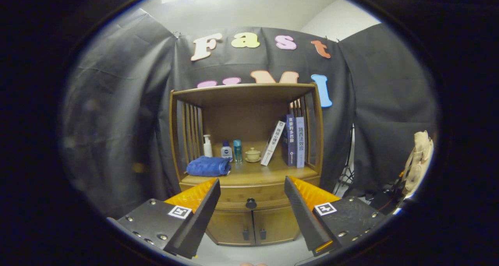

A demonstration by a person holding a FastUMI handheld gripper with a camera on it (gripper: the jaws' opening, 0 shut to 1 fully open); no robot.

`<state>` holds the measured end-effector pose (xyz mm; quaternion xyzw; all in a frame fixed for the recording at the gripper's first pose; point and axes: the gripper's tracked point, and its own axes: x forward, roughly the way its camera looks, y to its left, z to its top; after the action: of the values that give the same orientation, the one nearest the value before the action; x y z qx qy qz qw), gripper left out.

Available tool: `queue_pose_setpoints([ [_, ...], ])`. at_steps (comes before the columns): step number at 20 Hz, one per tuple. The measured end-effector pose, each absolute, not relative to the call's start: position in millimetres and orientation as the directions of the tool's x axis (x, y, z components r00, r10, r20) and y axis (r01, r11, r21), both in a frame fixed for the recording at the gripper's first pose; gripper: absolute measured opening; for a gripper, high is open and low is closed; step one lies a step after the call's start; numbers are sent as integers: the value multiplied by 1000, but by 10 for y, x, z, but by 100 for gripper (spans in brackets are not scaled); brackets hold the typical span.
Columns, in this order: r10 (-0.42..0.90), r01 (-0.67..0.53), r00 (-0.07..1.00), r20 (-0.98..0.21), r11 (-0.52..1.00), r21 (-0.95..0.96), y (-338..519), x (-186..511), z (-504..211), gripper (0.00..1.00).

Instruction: Pull open the drawer, take out the items inside it, and place them on the countertop above the cabinet.

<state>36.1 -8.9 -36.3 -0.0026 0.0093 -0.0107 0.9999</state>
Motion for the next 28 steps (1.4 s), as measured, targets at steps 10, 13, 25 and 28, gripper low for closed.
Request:
queue_pose_setpoints([
  [10, -22, 23, 999, -23, 999, 27, -269, 1436, -1084, 99],
  [13, 2, 2, 997, -73, 999, 50, -265, 1820, -1480, 99],
  [25, 13, -8, 974, -225, 1000, 27, -183, 2549, -2646, 92],
  [28, 43, -35, 974, -222, 999, 38, -92, 2616, -2687, 69],
])
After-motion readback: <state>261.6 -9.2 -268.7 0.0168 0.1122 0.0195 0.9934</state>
